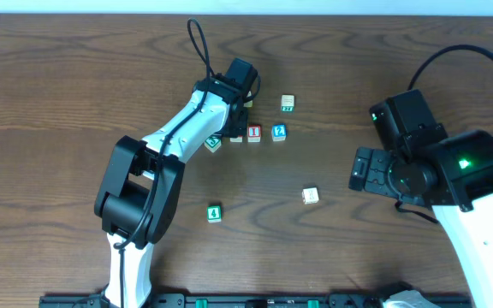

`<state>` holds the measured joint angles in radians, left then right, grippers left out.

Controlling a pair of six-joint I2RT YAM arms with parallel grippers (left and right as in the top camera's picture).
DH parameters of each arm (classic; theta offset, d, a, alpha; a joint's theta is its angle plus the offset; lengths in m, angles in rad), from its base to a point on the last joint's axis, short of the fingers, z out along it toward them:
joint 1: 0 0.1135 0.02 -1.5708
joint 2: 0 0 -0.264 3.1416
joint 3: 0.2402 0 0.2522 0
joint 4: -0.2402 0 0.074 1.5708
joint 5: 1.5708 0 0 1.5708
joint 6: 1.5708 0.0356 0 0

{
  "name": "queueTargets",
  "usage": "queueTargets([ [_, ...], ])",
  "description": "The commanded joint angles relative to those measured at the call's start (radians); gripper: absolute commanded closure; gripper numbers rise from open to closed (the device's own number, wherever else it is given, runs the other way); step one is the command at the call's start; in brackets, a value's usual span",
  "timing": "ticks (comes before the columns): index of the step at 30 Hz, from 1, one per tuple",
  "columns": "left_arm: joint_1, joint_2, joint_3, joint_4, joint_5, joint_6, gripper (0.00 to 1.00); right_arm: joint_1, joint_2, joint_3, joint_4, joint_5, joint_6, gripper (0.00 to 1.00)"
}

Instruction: Spell out Ai2

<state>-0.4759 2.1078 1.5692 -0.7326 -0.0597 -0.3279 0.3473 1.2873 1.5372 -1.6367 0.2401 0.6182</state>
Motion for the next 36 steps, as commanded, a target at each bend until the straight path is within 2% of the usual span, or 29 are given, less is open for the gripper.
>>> queueTargets([
  [1,0.005,0.015,0.01,-0.002,0.003,0.006,0.77,0.008,-0.005,-0.003,-0.002,0.018,0.013,0.01],
  [10,0.005,0.015,0.01,-0.002,0.005,0.006,0.72,0.008,-0.005,-0.003,-0.002,0.018,0.013,0.01],
  [20,0.005,0.015,0.01,-0.002,0.005,0.006,0.62,0.008,-0.005,-0.003,-0.002,0.018,0.013,0.01],
  [32,0.005,0.015,0.01,0.0,0.005,0.006,0.59,0.008,-0.005,-0.003,-0.002,0.018,0.013,0.01],
  [36,0.005,0.015,0.01,0.0,0.005,0.006,0.55,0.008,-0.005,-0.003,-0.002,0.018,0.013,0.01],
])
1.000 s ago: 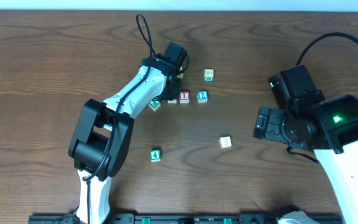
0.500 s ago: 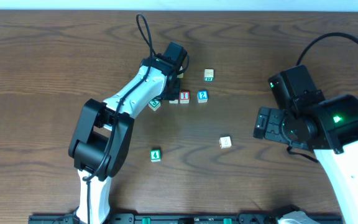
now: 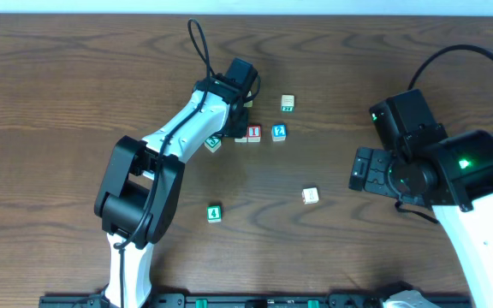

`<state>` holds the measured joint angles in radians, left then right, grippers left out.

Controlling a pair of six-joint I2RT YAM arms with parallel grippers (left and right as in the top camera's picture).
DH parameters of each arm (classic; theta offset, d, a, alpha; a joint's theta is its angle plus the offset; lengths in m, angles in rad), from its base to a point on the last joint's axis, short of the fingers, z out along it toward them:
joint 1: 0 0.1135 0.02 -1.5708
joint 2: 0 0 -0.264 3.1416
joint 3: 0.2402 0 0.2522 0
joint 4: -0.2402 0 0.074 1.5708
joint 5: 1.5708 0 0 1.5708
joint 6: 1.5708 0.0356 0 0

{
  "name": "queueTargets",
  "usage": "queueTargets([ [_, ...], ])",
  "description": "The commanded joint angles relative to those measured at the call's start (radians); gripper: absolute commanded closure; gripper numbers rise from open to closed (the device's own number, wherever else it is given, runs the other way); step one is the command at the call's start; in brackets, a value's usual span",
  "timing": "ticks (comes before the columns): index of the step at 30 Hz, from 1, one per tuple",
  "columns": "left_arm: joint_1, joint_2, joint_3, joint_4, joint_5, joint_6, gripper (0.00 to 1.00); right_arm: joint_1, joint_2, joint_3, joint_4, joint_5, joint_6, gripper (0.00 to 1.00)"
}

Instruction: Spell out Ai2

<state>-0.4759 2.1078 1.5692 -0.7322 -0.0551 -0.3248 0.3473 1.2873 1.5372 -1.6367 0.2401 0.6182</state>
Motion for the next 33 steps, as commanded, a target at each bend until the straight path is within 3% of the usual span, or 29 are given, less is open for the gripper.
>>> queueTargets([
  [1,0.005,0.015,0.01,0.0,0.0,0.003,0.55,0.008,-0.005,-0.003,-0.002,0.018,0.013,0.01],
  [24,0.006,0.014,0.01,-0.005,-0.008,0.009,0.52,0.008,-0.005,-0.003,-0.001,0.018,0.013,0.01],
  [33,0.053,-0.085,0.051,-0.155,-0.034,0.016,0.47,0.007,-0.005,-0.003,0.053,0.021,0.012,0.01],
])
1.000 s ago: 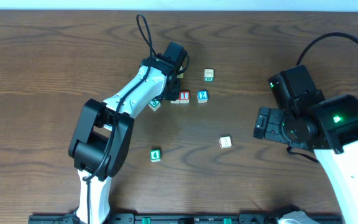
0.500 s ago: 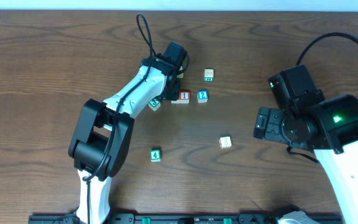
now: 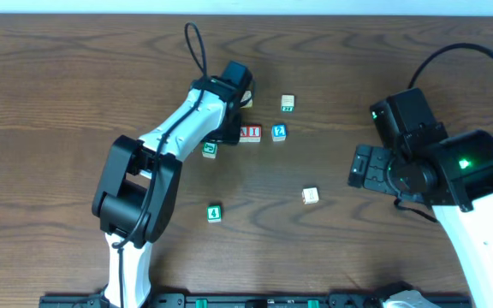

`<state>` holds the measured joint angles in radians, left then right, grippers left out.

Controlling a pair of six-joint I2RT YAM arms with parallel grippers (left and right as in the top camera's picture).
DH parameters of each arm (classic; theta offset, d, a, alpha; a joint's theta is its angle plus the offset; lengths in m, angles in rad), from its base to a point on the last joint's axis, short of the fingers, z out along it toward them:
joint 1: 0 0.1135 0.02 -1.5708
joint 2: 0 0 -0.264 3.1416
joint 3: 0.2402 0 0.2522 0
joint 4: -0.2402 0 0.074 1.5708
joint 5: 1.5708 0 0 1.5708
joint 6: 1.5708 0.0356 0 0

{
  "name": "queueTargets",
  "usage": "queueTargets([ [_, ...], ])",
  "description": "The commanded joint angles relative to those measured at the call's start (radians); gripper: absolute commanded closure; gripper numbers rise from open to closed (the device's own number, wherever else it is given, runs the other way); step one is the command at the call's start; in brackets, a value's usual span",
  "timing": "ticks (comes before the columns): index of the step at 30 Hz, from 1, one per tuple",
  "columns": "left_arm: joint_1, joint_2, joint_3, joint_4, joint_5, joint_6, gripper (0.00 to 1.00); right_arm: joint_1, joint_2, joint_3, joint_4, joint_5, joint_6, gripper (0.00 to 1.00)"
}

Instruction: Spell out Ai2

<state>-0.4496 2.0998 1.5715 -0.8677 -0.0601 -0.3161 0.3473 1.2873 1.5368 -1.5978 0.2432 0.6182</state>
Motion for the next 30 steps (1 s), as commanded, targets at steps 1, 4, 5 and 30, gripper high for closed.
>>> queueTargets([
  [1,0.034,-0.099,0.055,-0.026,-0.033,0.007,0.47,0.007,-0.004,-0.003,0.023,0.023,0.013,0.01],
  [4,0.054,-0.184,0.076,-0.041,-0.034,0.018,0.45,0.007,-0.004,-0.003,0.048,0.054,0.013,0.01],
  [5,0.061,-0.219,0.084,-0.047,-0.034,0.018,0.45,0.007,-0.004,-0.003,0.058,0.064,0.013,0.01],
  [30,0.081,-0.927,0.098,-0.306,-0.158,0.051,0.04,-0.051,0.524,-0.003,0.472,-0.066,-0.171,0.48],
])
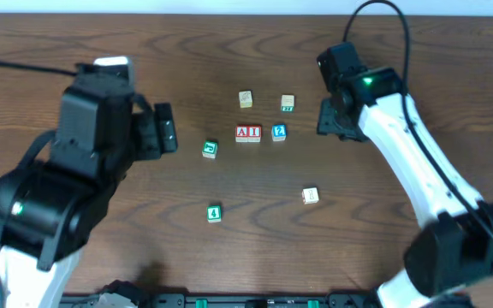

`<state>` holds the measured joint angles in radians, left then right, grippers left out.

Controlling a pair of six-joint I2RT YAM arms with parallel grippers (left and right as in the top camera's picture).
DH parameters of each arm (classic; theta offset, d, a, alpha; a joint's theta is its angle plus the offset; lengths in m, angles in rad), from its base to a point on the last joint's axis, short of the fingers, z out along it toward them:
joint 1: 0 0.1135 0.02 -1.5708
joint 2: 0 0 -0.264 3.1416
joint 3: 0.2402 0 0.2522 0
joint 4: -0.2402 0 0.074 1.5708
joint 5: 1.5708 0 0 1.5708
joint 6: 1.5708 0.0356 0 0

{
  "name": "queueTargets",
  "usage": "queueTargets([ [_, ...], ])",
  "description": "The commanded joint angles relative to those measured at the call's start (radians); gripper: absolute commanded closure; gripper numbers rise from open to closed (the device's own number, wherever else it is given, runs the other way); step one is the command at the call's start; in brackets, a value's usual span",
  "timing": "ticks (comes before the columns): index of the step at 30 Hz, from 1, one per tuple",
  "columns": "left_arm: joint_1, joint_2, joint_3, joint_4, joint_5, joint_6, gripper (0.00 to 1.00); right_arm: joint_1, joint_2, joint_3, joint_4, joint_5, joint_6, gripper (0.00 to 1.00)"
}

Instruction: Spell out Ai2

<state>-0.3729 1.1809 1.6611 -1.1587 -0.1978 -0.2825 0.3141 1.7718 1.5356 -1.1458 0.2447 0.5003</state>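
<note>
Two red blocks, the A block (242, 132) and the I block (254, 132), sit touching in a row at the table's middle back. The blue 2 block (279, 132) lies just right of them with a small gap. My left gripper (164, 128) is drawn back to the left, well clear of the row, and nothing shows in it. My right gripper (326, 120) hovers a short way right of the 2 block. The wrist hides its fingers.
A green block (210, 150) lies left of the row. A green 4 block (214, 213) is nearer the front. Behind the row are a tan block (246, 99) and a tan-and-green block (288, 103). Another tan block (311, 196) lies front right.
My left arm was over the A block and is now back at the table's left. My right arm was at the right side and now reaches in beside the 2 block.
My left gripper was over a block just left of the red I, with a green block beside it. Then the block was closer to the I. Then A and I touched and the green block lay further left. Now the left arm is clear and the right arm is near the 2.
</note>
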Motion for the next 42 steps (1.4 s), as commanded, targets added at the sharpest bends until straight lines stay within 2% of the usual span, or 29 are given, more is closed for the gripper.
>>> queueTargets([
  [1,0.005,-0.011,0.008,-0.021,-0.02,0.017,0.05,-0.021,0.056,-0.002,0.028,-0.07,-0.053,0.55],
  [5,0.005,-0.006,0.008,-0.063,-0.019,0.017,0.05,-0.034,0.118,-0.002,0.053,-0.102,-0.06,0.69],
  [10,0.004,0.01,0.008,-0.099,-0.019,0.016,0.05,-0.034,0.172,-0.002,0.1,-0.184,-0.106,0.66],
  [18,0.004,0.035,0.008,-0.112,-0.018,0.013,0.05,-0.034,0.251,-0.006,0.124,-0.227,-0.162,0.68],
  [22,0.004,0.045,0.008,-0.112,-0.015,0.013,0.05,-0.032,0.264,-0.02,0.152,-0.233,-0.171,0.71],
  [42,0.004,0.062,0.008,-0.112,-0.015,0.013,0.05,0.042,0.276,-0.084,0.338,-0.281,-0.274,0.69],
])
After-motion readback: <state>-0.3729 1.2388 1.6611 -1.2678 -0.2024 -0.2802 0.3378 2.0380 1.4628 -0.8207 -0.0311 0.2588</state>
